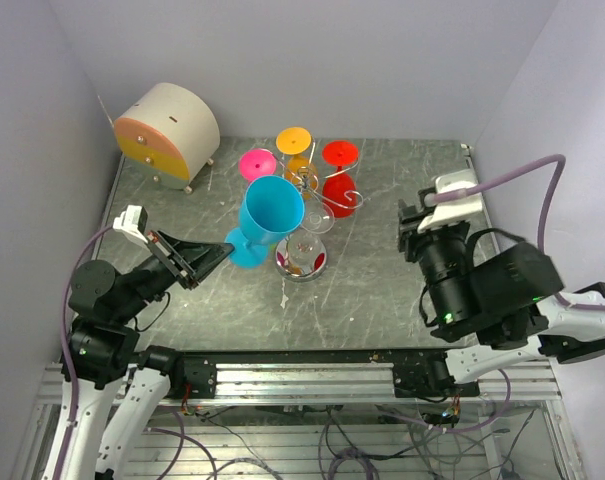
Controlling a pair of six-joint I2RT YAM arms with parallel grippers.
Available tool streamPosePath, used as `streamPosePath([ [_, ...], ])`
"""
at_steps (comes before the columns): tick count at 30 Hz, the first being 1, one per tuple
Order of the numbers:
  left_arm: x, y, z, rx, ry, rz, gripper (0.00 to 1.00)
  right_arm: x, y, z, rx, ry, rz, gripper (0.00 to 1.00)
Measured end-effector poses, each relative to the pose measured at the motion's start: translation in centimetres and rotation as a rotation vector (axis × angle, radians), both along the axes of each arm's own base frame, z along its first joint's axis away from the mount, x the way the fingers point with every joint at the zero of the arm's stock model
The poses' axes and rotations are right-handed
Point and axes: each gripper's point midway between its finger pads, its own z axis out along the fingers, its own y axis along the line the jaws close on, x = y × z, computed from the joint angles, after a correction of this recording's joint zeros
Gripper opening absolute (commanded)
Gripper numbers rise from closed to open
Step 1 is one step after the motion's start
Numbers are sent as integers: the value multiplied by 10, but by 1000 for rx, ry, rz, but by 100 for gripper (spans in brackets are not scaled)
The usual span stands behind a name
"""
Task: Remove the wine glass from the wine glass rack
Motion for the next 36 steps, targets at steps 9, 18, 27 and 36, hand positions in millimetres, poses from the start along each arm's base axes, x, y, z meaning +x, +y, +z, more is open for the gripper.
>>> streamPosePath([
  [9, -12, 8, 21, 95, -124, 40, 7, 4, 35, 28, -109, -2, -74, 43],
  [18, -36, 20, 28, 144, -176, 86, 7, 89, 38, 48, -210, -56, -358, 49],
  [27, -52, 28, 25, 183, -192, 110, 7, 176, -10, 96, 3, -150, -405, 43],
  [36, -39, 28, 11, 268, -187, 119, 7, 247, -7, -17, 144, 241, 28, 0],
])
